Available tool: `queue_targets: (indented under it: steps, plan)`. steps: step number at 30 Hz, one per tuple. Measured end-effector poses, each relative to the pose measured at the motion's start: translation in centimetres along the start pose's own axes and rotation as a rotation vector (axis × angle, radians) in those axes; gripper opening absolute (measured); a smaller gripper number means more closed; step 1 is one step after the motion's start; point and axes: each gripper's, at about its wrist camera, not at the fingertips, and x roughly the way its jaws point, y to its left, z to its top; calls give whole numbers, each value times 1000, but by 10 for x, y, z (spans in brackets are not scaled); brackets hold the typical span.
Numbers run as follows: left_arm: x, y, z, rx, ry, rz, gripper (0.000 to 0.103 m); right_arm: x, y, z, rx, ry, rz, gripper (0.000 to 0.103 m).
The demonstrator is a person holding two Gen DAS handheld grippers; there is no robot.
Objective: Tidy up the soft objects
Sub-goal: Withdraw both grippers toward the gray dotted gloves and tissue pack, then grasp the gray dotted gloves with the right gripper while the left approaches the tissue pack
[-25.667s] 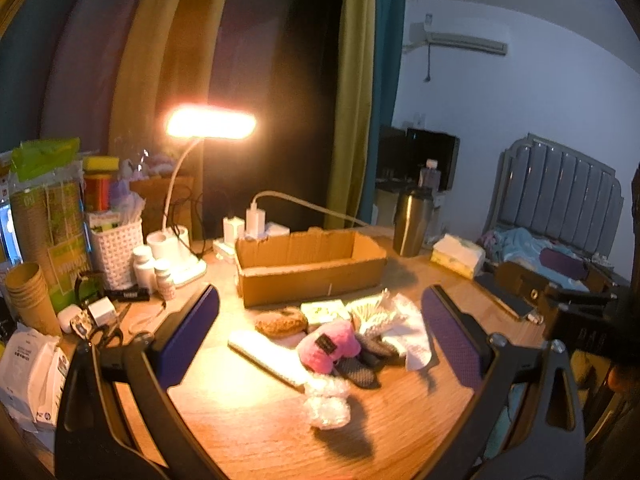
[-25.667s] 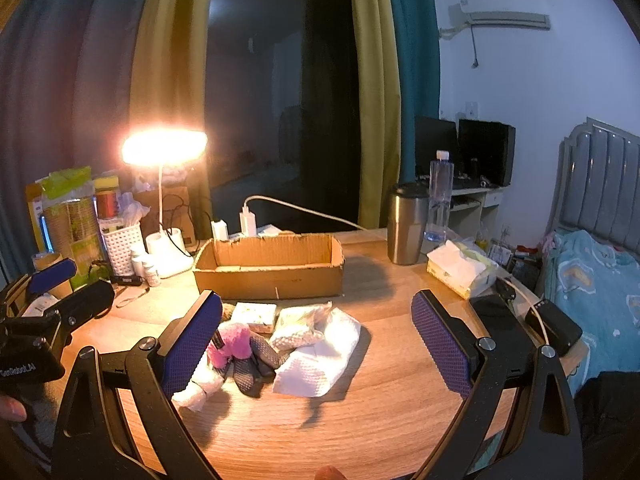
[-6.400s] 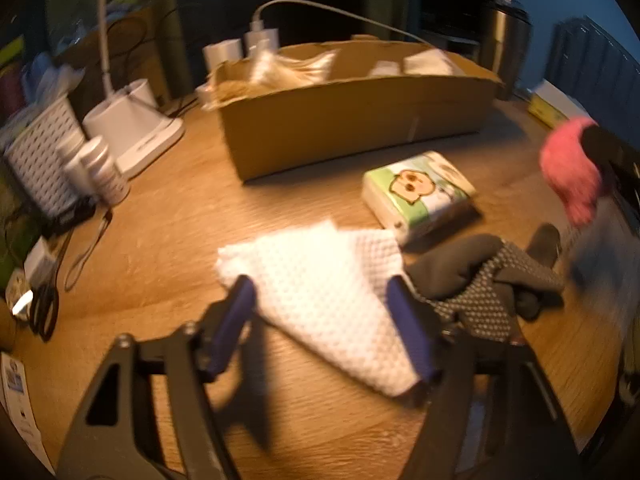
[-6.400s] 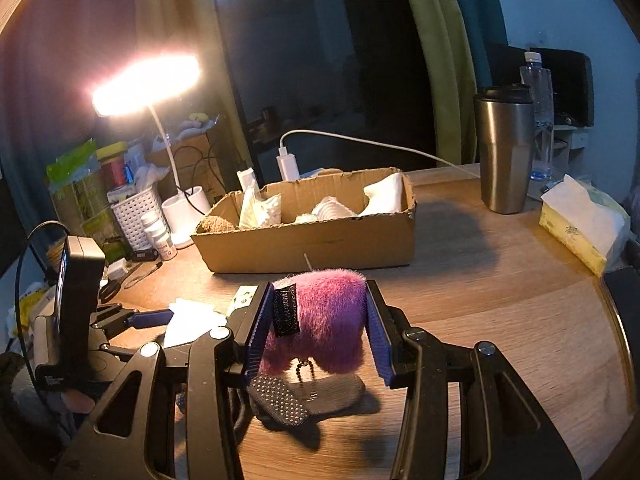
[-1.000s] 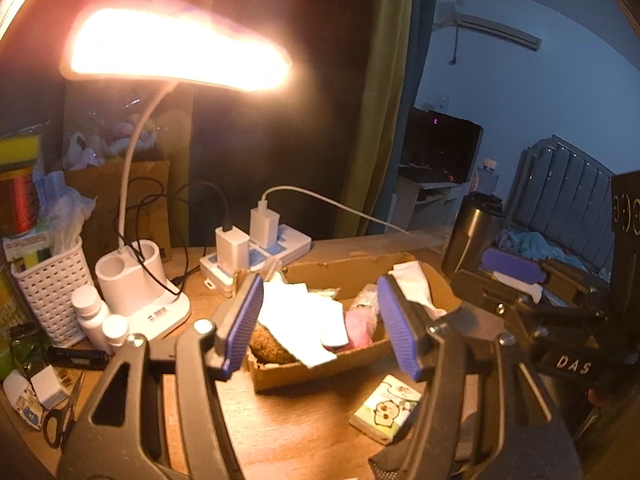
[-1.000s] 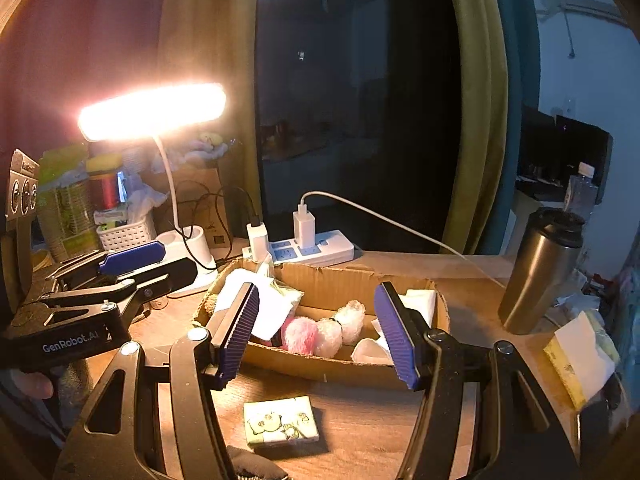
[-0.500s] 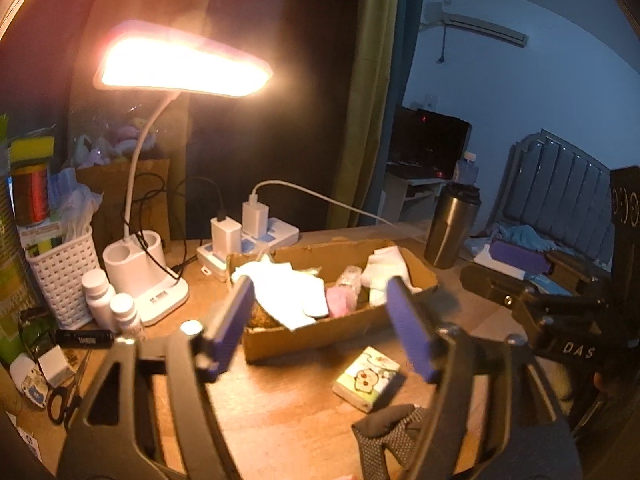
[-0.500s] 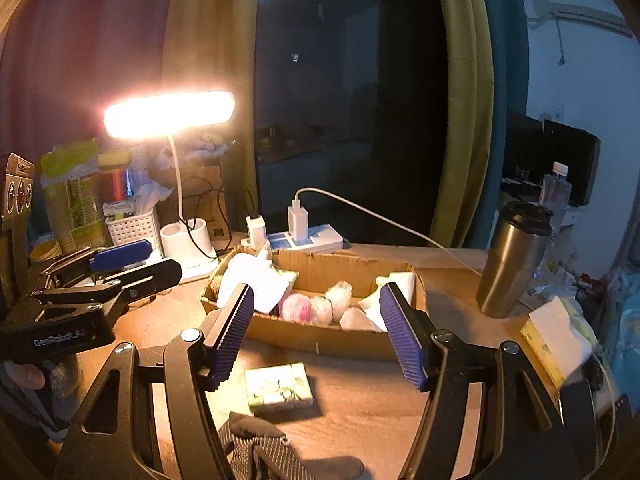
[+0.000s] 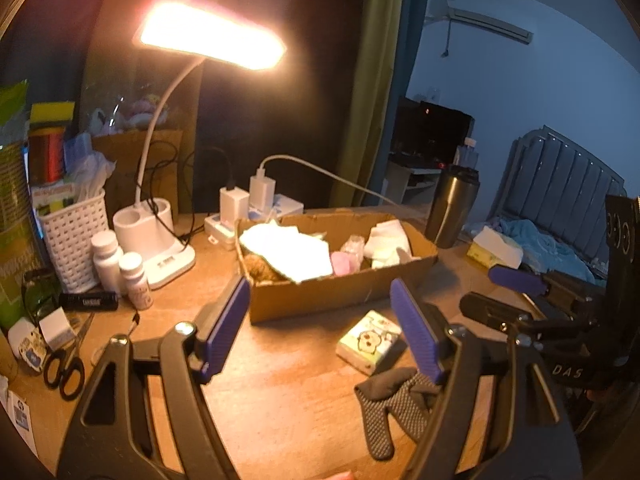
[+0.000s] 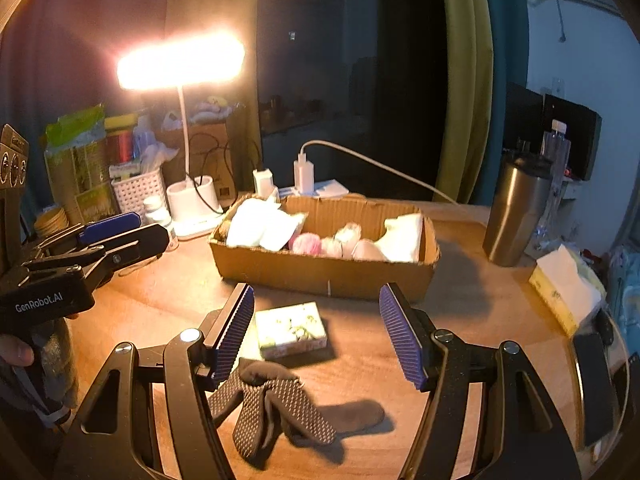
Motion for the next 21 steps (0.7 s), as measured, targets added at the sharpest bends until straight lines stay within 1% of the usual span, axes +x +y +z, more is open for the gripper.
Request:
queue_targets:
  steps: [7, 13, 21]
  plan:
    - [-1, 6, -13, -14, 25, 2, 74, 5, 7, -12, 0, 33, 6, 69]
    - [-1, 13, -19, -35, 35, 6, 74, 9, 8, -17, -1, 64, -9, 69]
    - [6, 21, -34, -36, 88, 21, 74, 27, 15, -35, 8, 137, 6, 69]
